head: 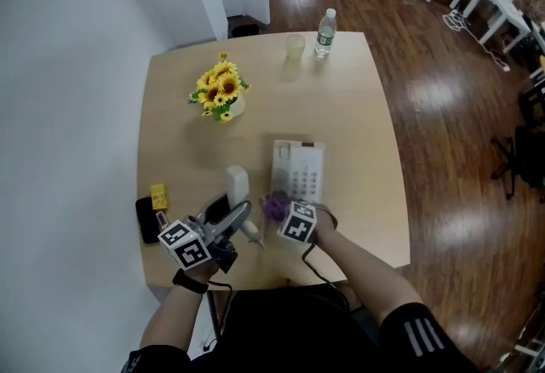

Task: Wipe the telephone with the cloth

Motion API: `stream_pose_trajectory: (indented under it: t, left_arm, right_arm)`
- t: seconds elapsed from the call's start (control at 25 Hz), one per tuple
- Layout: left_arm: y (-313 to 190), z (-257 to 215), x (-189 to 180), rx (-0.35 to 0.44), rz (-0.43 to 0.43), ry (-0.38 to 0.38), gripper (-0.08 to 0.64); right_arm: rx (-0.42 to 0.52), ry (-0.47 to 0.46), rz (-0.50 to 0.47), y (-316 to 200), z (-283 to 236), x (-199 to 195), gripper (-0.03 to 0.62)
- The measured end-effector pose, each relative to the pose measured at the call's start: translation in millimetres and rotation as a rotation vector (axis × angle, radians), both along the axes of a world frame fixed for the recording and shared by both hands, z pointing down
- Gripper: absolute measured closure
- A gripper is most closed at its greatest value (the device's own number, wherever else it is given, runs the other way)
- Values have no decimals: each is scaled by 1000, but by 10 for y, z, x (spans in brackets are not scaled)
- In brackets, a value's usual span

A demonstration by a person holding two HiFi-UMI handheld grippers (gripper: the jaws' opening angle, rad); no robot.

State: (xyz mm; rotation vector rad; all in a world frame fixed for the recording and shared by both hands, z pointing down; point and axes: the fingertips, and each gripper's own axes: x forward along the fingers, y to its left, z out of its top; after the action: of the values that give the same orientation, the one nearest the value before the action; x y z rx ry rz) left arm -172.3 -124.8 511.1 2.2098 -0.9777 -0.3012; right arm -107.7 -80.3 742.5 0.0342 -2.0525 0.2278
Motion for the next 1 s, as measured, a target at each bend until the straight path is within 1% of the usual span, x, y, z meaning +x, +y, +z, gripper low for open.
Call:
stream_pose_trajectory:
  t: [0.04, 0.08, 0.12, 0.2, 0.28, 0.36, 0.48, 0.56, 0.68, 0.8, 0.88, 1.0]
  left_arm:
    - [-26, 61, -6, -2, -4, -2, 341]
    - [-54, 137, -12, -9, -9, -3, 342]
    - [-87, 226, -14, -26, -17, -8, 341]
    - [-167, 444, 0, -85, -39, -48, 341]
    - [-262, 684, 45, -144, -58, -113, 341]
    - [-358, 909, 135, -190, -67, -191, 341]
    - [-511, 1203, 308, -241, -72, -329, 342]
    - [-624, 1373, 395, -274, -91, -397, 342]
    - [-787, 1543, 515, -311, -126, -470, 342]
    - [-896, 1681, 601, -348, -149, -541, 342]
    - [-970, 1761, 623, -375, -172, -572, 342]
    - [-1081, 1886, 636, -415, -198, -613, 342]
  right_arm:
    - [-64, -40, 12, 80, -75, 2, 453]
    - [-102, -80, 27, 152, -155, 19, 452]
    - [-114, -118, 51, 210, -243, 52, 451]
    - [-110, -198, 127, 301, -448, 156, 451]
    - [-90, -272, 205, 373, -657, 301, 451]
    - [-45, -323, 265, 417, -842, 498, 451]
    - [4, -367, 362, 431, -1069, 855, 449]
    - [28, -388, 407, 439, -1200, 1051, 449]
    - [73, -412, 450, 462, -1392, 1260, 449]
    - [94, -448, 500, 520, -1555, 1377, 449]
    - [100, -467, 526, 573, -1625, 1429, 449]
    - [101, -486, 541, 685, -1691, 1469, 449]
